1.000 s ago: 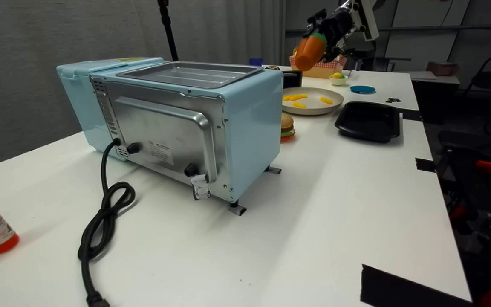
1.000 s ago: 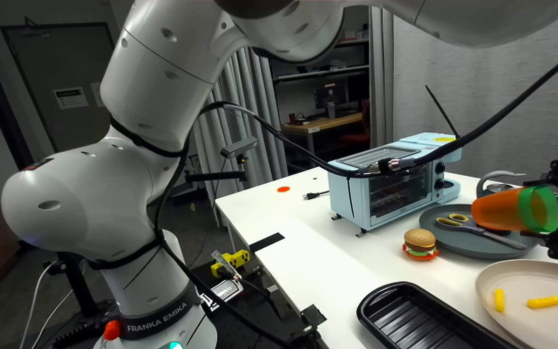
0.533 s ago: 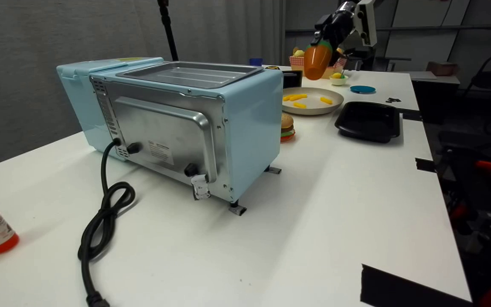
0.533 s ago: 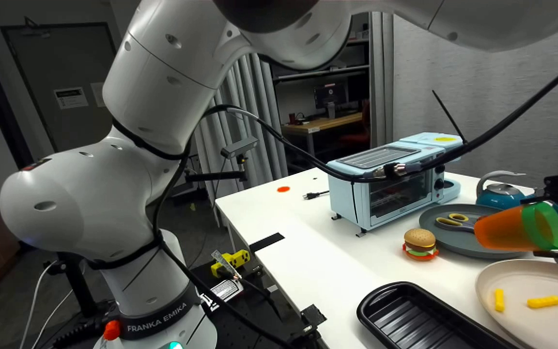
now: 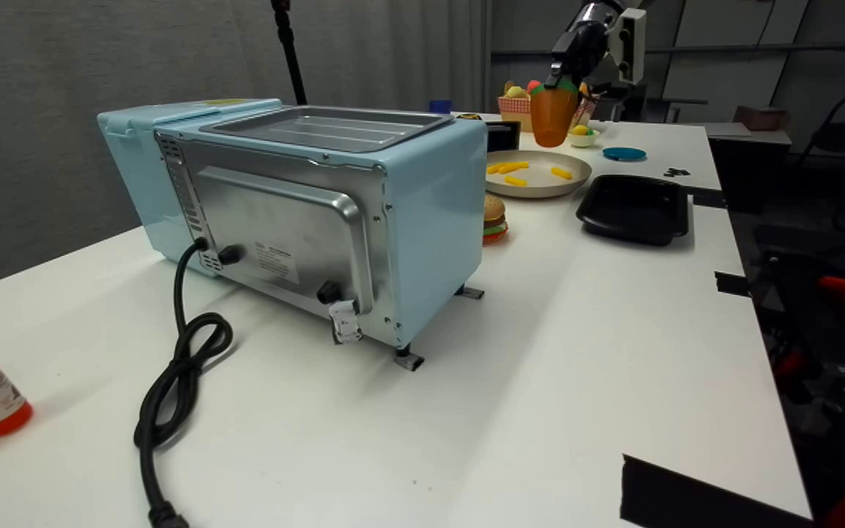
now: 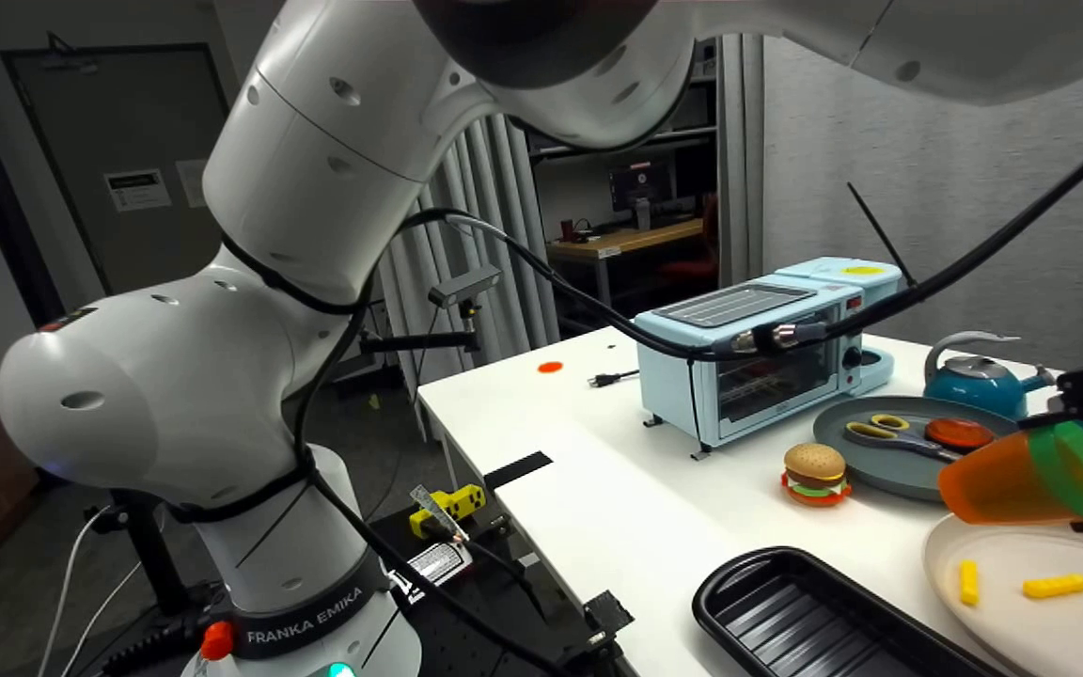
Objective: Pour the things in the green cup onto the plate
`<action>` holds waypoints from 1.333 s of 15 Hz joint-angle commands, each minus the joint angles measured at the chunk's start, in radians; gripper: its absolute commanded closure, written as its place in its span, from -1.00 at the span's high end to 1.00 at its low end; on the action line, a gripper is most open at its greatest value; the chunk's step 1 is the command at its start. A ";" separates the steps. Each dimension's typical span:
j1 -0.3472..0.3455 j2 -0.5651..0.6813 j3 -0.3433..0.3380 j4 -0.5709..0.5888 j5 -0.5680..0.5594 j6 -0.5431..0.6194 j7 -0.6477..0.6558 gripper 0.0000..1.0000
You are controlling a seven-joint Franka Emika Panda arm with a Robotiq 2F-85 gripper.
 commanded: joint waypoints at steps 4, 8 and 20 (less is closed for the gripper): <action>-0.032 0.024 0.052 0.061 -0.094 0.107 -0.123 0.17; -0.036 0.021 0.070 0.057 -0.123 0.180 -0.182 0.17; 0.238 -0.272 0.066 -0.146 -0.188 0.395 -0.141 0.17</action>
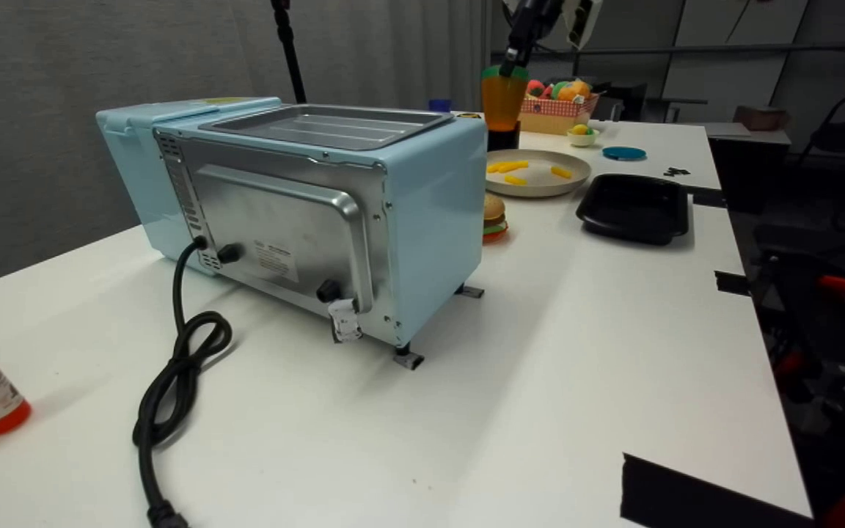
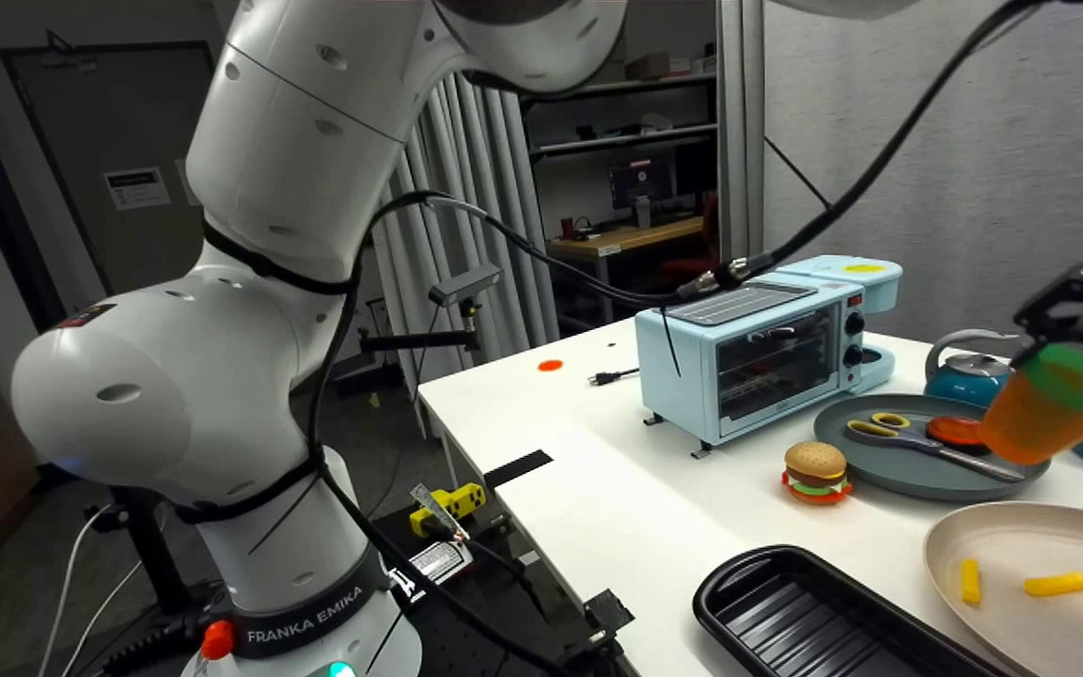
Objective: Pour the things in the green cup onto the plate
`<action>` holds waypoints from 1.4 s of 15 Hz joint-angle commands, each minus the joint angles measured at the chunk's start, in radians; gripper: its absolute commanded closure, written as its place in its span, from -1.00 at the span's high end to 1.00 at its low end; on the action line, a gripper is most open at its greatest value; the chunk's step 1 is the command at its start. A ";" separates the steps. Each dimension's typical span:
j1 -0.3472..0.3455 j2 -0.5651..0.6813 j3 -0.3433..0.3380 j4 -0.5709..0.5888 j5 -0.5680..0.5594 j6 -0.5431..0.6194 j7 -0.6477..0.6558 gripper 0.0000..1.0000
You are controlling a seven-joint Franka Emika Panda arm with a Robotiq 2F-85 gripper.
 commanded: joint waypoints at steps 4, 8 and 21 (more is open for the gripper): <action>0.184 -0.232 0.063 -0.092 -0.127 0.082 0.221 0.17; 0.273 -0.394 0.102 -0.233 -0.210 0.183 0.375 0.17; 0.248 -0.525 0.055 -0.739 -0.282 0.608 0.447 0.17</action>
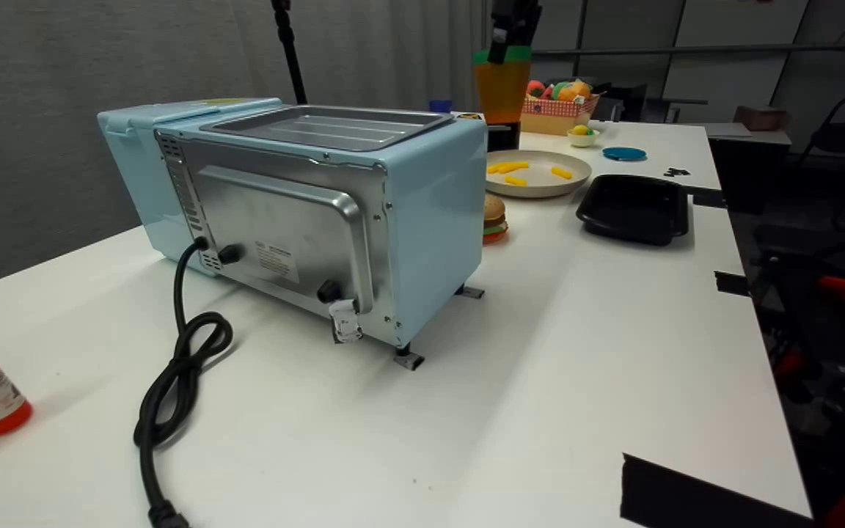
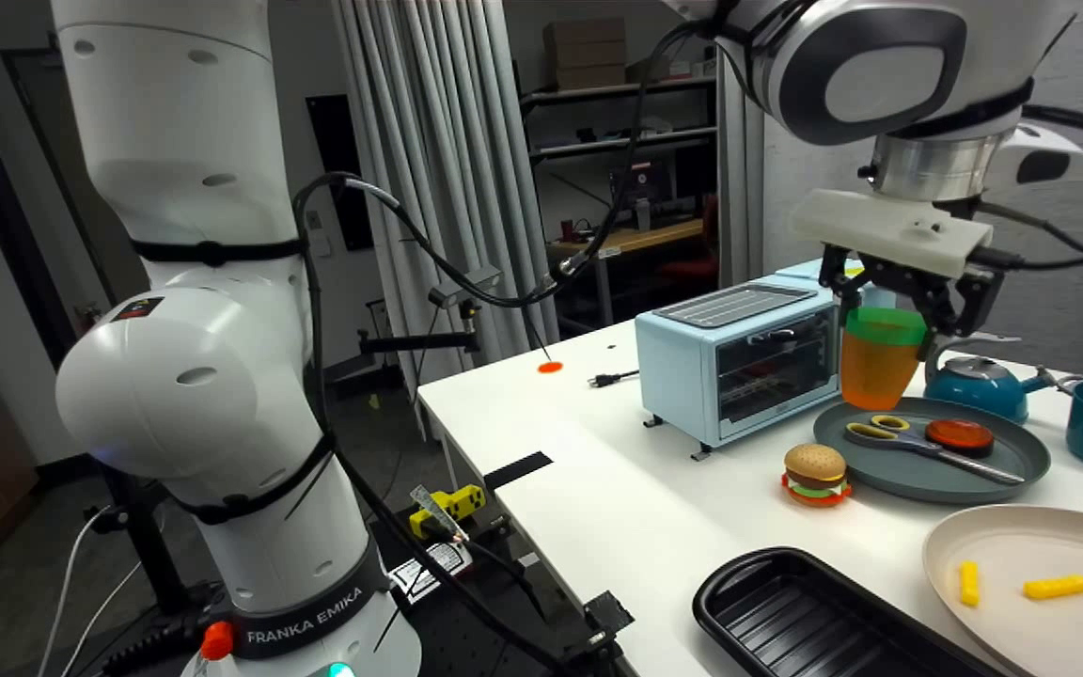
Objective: Pour the things in the green cup onto the plate
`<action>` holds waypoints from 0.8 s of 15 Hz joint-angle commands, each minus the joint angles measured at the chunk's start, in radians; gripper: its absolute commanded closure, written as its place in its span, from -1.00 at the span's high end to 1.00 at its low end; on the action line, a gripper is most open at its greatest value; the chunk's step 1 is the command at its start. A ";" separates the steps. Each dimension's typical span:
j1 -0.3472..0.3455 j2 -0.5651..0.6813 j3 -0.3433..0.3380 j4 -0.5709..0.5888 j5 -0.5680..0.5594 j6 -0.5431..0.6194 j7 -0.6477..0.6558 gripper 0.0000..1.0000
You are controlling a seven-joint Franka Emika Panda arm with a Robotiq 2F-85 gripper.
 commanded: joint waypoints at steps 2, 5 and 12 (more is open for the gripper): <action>-0.035 -0.004 -0.011 -0.117 0.006 0.098 0.007 0.17; -0.049 0.016 -0.008 -0.145 0.011 0.134 0.001 0.17; -0.058 0.096 0.011 -0.163 0.004 0.219 0.002 0.17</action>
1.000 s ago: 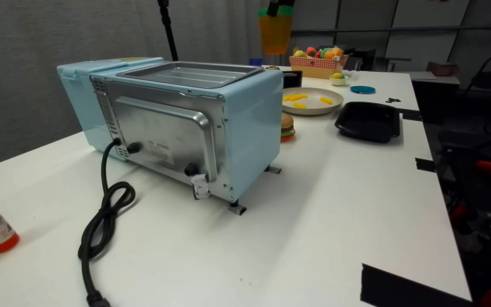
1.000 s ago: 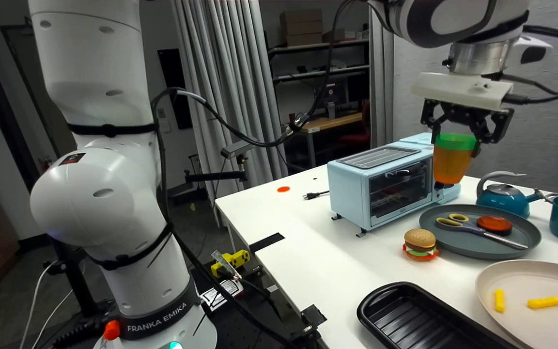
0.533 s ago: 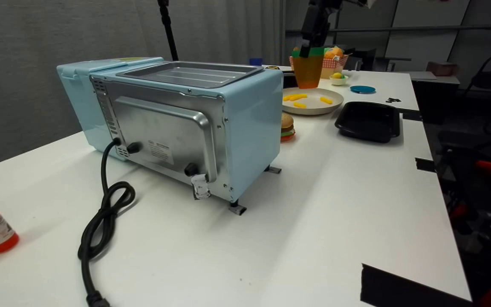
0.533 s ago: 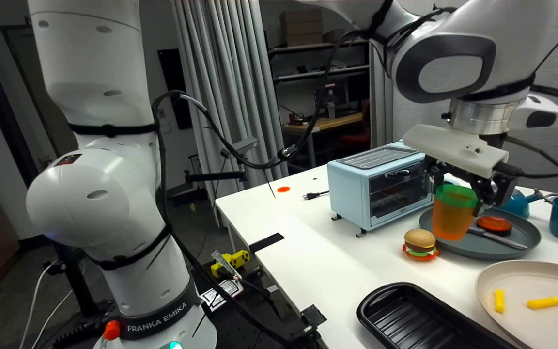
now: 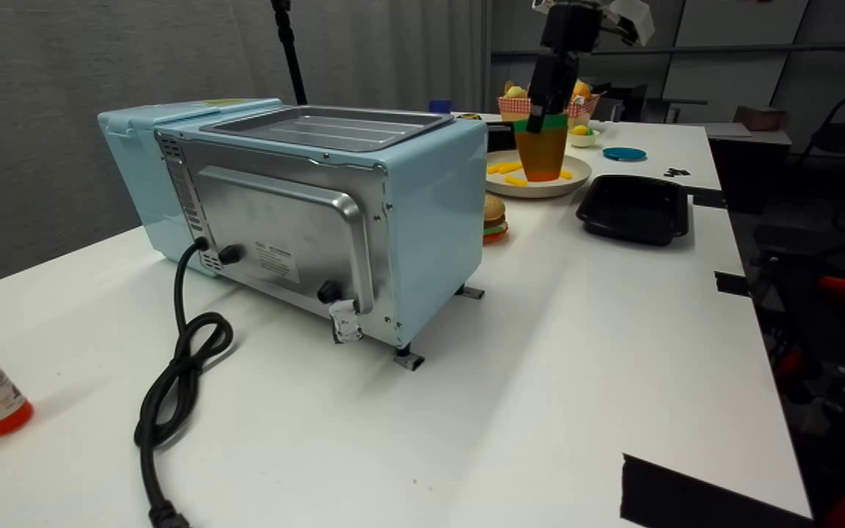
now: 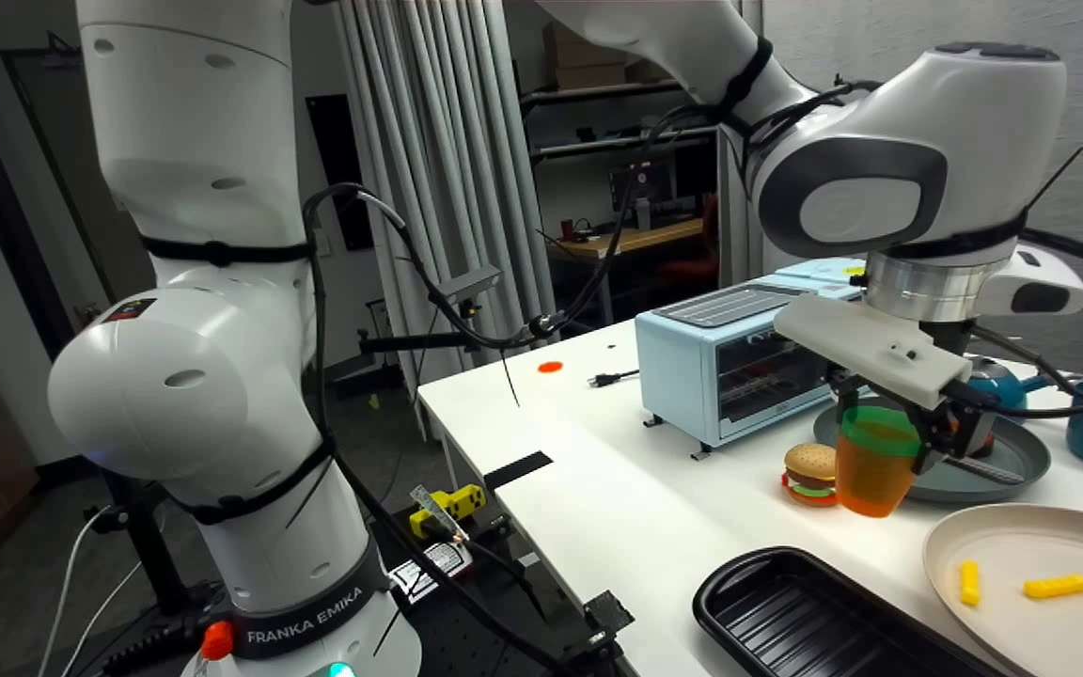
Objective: Pour the things in the green cup onto the plate
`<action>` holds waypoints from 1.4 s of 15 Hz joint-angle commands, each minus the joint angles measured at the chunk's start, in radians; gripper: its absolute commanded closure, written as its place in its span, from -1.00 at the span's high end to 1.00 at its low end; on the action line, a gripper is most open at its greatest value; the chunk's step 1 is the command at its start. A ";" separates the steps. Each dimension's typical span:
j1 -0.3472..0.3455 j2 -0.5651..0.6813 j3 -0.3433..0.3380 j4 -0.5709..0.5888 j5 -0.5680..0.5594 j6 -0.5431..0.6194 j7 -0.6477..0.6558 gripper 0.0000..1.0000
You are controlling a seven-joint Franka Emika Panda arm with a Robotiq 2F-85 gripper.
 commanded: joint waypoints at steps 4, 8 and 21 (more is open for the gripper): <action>-0.031 0.084 0.043 -0.028 0.005 0.154 -0.010 0.17; -0.054 0.123 0.093 -0.021 0.009 0.226 -0.008 0.17; -0.091 0.064 0.159 -0.049 0.000 0.177 0.001 1.00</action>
